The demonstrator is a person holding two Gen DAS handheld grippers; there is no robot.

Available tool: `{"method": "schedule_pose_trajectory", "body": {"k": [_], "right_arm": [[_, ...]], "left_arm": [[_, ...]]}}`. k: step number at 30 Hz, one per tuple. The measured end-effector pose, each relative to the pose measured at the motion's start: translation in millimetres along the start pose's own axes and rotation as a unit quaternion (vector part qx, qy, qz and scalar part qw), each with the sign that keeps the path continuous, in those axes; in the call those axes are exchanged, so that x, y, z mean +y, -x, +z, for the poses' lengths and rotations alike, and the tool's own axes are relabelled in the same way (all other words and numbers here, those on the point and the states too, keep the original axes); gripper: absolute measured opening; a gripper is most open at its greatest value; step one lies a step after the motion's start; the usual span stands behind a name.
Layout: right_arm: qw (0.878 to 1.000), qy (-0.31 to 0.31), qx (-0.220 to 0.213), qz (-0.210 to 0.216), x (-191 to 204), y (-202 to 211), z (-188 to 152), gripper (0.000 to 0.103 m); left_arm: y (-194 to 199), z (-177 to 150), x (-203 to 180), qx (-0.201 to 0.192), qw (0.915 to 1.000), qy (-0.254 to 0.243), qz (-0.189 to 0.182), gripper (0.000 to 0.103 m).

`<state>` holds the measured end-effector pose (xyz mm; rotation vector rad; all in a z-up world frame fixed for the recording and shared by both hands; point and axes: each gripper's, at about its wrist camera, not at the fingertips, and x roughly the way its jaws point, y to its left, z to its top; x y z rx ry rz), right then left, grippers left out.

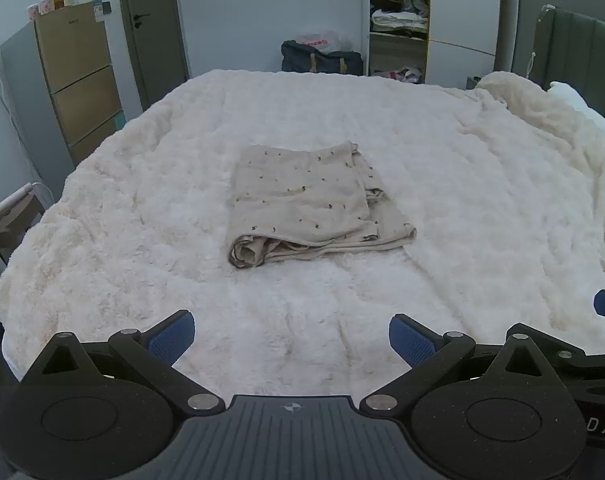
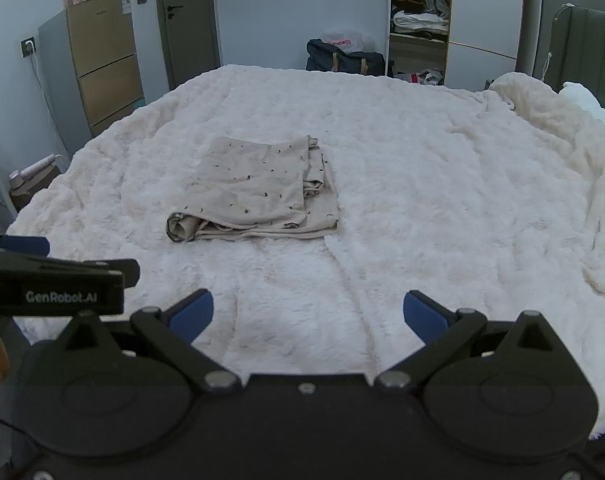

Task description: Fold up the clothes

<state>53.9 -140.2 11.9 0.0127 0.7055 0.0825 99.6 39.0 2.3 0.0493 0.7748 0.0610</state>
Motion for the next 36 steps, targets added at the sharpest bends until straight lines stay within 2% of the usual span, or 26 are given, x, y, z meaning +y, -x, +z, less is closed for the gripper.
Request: {"method": "schedule_pose_trajectory", "body": {"k": [36], "right_arm": [[1.000,-0.002,0.000,0.007,2.1,6.0,-1.2,0.103]], "left_arm": [[0.4,-4.2,-0.4,0.003,1.0000,-0.009,-0.001,0.103]]}}
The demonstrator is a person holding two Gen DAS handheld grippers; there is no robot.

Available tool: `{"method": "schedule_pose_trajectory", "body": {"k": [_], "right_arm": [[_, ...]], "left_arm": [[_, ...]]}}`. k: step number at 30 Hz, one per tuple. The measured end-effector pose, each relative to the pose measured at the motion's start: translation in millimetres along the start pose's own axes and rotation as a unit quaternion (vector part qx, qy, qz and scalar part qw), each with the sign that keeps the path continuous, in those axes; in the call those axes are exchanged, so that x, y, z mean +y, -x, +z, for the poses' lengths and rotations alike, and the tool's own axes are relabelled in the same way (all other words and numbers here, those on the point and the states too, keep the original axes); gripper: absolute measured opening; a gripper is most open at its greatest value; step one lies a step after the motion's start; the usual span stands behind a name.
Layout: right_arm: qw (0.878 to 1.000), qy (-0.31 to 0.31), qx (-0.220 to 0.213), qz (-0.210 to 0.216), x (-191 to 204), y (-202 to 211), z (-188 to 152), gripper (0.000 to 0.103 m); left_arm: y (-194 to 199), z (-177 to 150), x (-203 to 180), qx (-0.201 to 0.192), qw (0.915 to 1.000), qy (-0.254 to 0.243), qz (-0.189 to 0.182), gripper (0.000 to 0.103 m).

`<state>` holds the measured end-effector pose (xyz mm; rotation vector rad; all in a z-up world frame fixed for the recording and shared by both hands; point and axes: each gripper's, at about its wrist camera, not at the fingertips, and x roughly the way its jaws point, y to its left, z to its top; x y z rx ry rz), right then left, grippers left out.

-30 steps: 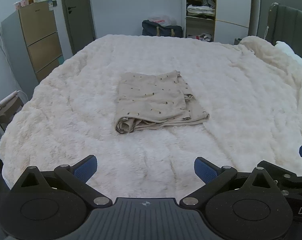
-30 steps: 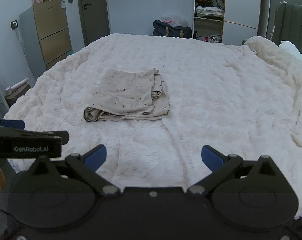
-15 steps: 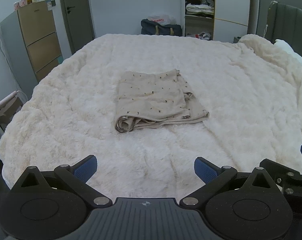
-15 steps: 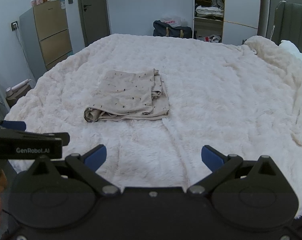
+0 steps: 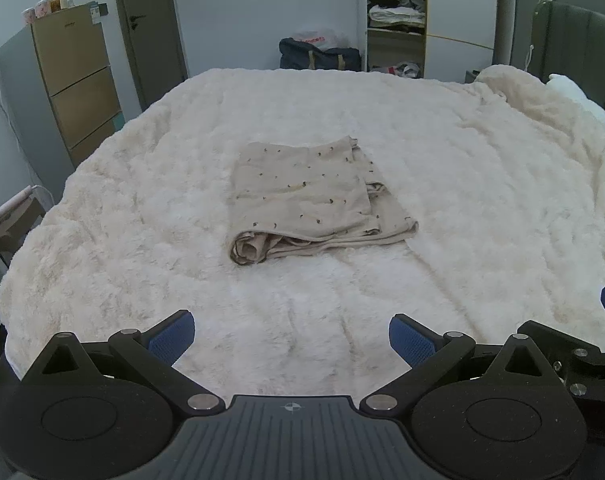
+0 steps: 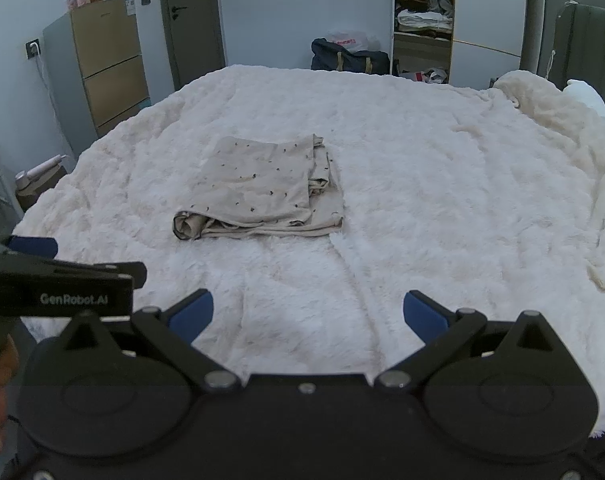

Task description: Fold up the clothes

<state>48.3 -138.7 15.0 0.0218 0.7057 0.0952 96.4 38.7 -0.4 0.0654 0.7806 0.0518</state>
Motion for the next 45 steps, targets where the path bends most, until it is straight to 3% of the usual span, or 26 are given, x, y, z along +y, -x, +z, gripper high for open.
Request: {"method": "schedule_pose_trajectory", "body": {"k": [45], "right_arm": [[1.000,-0.001,0.008,0.008,3.9,-0.9,0.8,0.103]], "left_arm": [[0.5,-0.1,0.6,-0.004,0.9999,-0.003,-0.009,0.103]]}}
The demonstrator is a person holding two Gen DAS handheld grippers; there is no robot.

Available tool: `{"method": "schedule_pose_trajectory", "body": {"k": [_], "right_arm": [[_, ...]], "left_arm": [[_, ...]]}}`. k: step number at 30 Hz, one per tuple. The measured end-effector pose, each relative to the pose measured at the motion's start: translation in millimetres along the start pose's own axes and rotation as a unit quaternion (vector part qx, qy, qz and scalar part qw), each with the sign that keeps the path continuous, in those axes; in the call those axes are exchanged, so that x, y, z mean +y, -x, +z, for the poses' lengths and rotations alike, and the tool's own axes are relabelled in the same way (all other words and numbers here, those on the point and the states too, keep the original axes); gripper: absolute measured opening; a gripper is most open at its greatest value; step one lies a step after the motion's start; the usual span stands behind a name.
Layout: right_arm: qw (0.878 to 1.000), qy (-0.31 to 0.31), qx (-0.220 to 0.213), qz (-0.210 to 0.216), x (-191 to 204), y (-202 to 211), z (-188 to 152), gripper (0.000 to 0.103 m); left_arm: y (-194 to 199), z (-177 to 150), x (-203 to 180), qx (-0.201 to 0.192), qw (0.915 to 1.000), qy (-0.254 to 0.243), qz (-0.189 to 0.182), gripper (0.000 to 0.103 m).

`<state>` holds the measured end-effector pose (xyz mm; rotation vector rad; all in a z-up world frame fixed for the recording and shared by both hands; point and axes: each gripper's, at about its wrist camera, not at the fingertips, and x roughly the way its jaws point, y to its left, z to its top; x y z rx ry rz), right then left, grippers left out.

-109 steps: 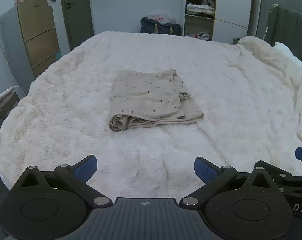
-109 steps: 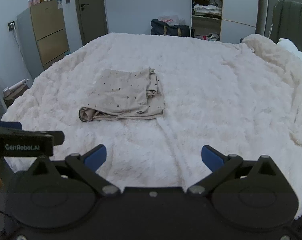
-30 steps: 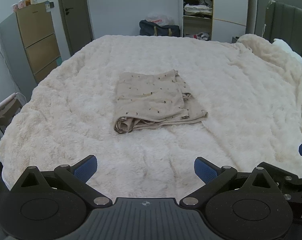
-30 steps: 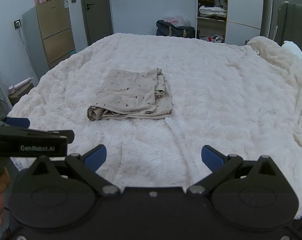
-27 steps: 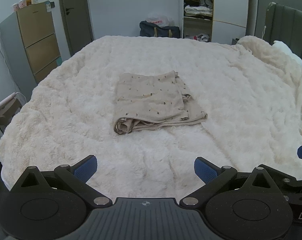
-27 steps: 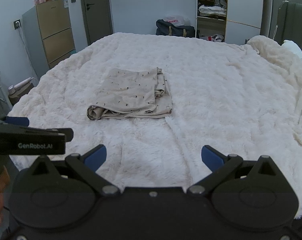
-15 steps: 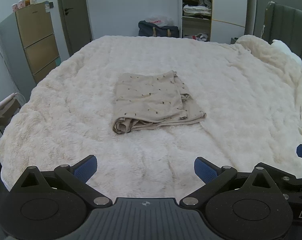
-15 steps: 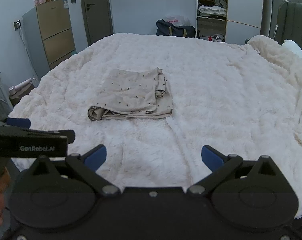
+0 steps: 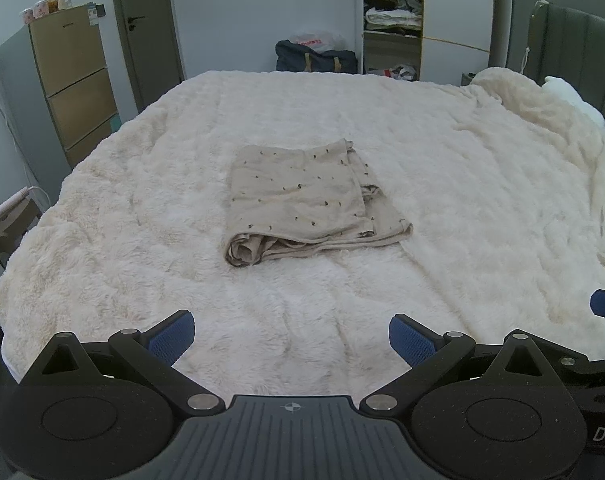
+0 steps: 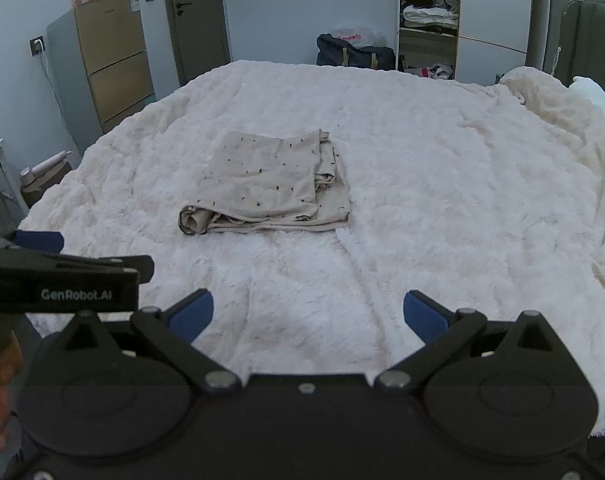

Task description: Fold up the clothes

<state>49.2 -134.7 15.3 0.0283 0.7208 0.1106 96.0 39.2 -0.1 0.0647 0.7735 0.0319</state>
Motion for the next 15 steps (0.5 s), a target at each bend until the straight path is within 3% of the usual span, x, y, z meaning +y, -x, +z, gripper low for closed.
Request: {"method": "schedule_pose_trajectory", "body": {"k": [15], "right_arm": [[1.000,0.001,0.000,0.002,-1.0,0.4,2.0,0.103]], "left_arm": [[0.3,-2.2,0.3,-0.009,0.9999,-0.002,-0.005,0.103]]}}
